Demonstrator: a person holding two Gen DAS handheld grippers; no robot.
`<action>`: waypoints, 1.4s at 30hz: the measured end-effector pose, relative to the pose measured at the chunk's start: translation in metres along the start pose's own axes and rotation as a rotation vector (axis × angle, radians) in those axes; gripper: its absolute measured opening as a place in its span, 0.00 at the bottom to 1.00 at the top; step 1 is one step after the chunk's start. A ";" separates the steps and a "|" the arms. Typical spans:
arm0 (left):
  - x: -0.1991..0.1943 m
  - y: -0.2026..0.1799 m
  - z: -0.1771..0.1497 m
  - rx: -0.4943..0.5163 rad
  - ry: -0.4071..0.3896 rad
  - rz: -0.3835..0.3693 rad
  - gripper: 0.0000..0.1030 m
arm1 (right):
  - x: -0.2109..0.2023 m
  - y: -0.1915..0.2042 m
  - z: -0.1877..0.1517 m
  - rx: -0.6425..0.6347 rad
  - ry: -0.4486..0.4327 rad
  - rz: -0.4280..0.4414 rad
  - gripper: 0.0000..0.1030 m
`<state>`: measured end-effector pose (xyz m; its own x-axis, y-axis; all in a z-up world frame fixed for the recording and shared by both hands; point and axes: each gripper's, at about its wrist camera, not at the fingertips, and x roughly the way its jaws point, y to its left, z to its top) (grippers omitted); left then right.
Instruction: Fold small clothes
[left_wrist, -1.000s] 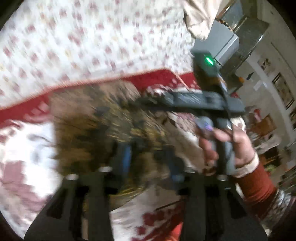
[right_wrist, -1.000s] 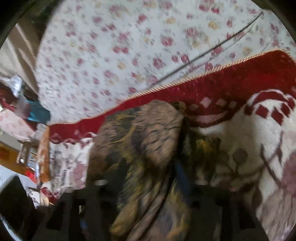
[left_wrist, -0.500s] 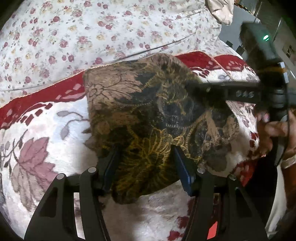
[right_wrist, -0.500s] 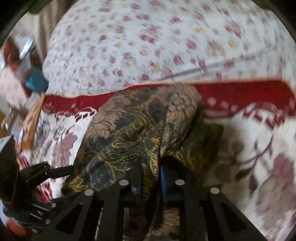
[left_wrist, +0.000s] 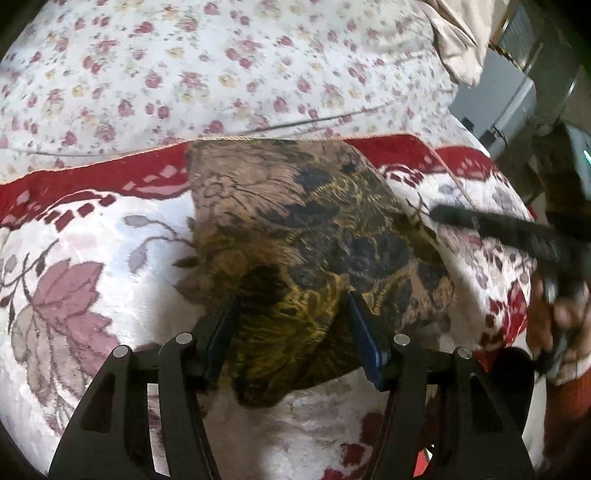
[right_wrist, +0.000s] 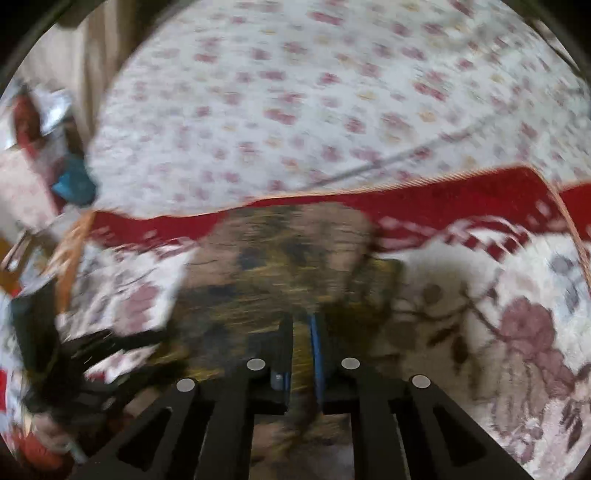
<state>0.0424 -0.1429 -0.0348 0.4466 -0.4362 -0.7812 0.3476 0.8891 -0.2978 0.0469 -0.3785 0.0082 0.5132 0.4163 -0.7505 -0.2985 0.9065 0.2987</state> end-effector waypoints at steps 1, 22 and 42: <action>0.001 0.002 0.000 -0.005 0.002 0.004 0.56 | 0.002 0.008 -0.005 -0.026 0.015 0.013 0.35; 0.003 0.018 0.005 -0.042 -0.030 0.102 0.56 | 0.017 -0.004 -0.019 0.064 -0.012 -0.082 0.68; 0.074 0.059 0.032 -0.235 0.047 -0.212 0.74 | 0.093 -0.064 -0.010 0.246 -0.007 0.182 0.99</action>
<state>0.1226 -0.1267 -0.0924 0.3436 -0.6135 -0.7110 0.2263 0.7889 -0.5714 0.1056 -0.3988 -0.0862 0.4747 0.5731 -0.6680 -0.1830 0.8067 0.5620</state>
